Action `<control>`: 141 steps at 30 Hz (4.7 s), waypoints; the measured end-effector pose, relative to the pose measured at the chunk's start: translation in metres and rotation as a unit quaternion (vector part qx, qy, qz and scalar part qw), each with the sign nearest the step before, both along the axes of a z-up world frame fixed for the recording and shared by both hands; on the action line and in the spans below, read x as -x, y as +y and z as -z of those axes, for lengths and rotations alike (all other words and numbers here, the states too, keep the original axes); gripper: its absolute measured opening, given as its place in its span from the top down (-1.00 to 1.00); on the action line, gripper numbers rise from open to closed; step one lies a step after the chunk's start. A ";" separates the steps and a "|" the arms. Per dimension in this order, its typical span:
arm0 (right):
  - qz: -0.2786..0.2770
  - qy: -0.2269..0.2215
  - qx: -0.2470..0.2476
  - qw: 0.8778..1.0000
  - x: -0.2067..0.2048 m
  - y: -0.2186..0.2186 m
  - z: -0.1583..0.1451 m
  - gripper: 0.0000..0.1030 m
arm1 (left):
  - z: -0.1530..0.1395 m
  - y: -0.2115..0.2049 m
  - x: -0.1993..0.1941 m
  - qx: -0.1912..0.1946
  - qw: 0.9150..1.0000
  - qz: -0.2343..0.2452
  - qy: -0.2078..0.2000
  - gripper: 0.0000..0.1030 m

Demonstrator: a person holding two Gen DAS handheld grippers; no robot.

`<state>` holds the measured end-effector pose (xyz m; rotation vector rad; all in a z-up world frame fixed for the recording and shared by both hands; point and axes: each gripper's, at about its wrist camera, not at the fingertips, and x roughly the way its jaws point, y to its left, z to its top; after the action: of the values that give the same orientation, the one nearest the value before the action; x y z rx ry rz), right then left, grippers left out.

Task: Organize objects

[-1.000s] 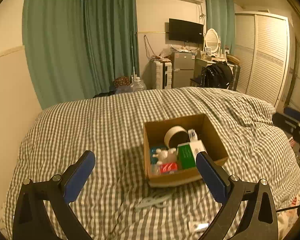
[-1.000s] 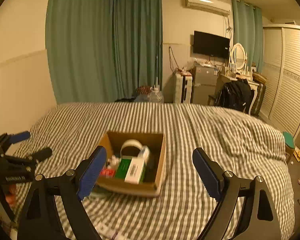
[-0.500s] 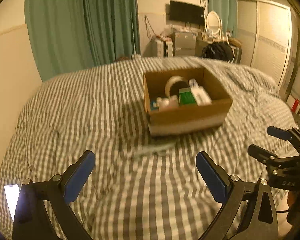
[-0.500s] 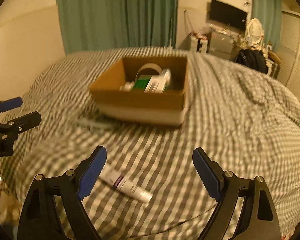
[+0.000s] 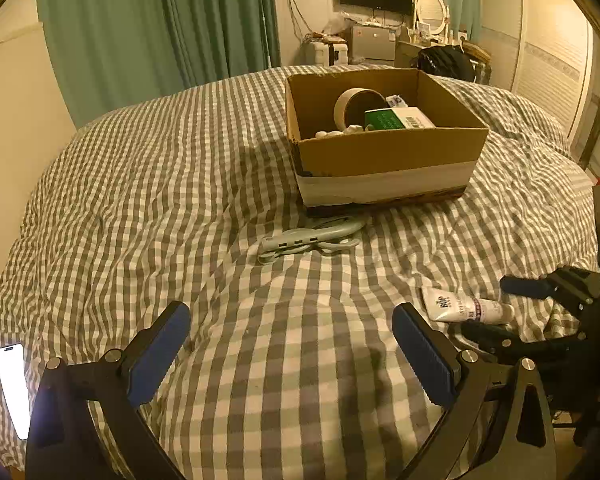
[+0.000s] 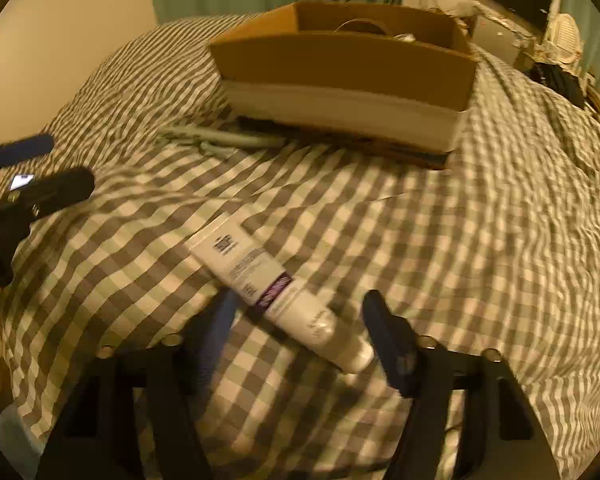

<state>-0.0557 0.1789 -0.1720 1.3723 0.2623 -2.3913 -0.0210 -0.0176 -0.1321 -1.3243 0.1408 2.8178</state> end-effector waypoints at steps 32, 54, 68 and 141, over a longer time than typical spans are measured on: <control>0.061 0.022 0.064 0.996 0.056 0.035 -0.024 0.65 | 0.069 0.034 0.126 0.089 0.982 0.129 -0.102 -1.00; 0.054 0.049 0.076 0.994 0.049 0.029 -0.048 0.65 | 0.036 0.032 0.091 0.079 0.982 0.156 -0.065 0.54; 0.055 0.121 0.086 0.987 0.033 0.023 -0.114 0.65 | -0.080 0.039 0.071 0.022 0.990 0.137 0.027 0.75; 0.159 0.348 0.095 0.919 -0.007 0.076 -0.341 -0.99 | -0.266 0.035 0.053 -0.042 0.967 0.045 0.247 -1.00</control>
<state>-0.0487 0.2549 0.1688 0.4555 -0.0253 -3.0090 -0.0745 0.0176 0.1340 -0.5600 0.0848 2.9693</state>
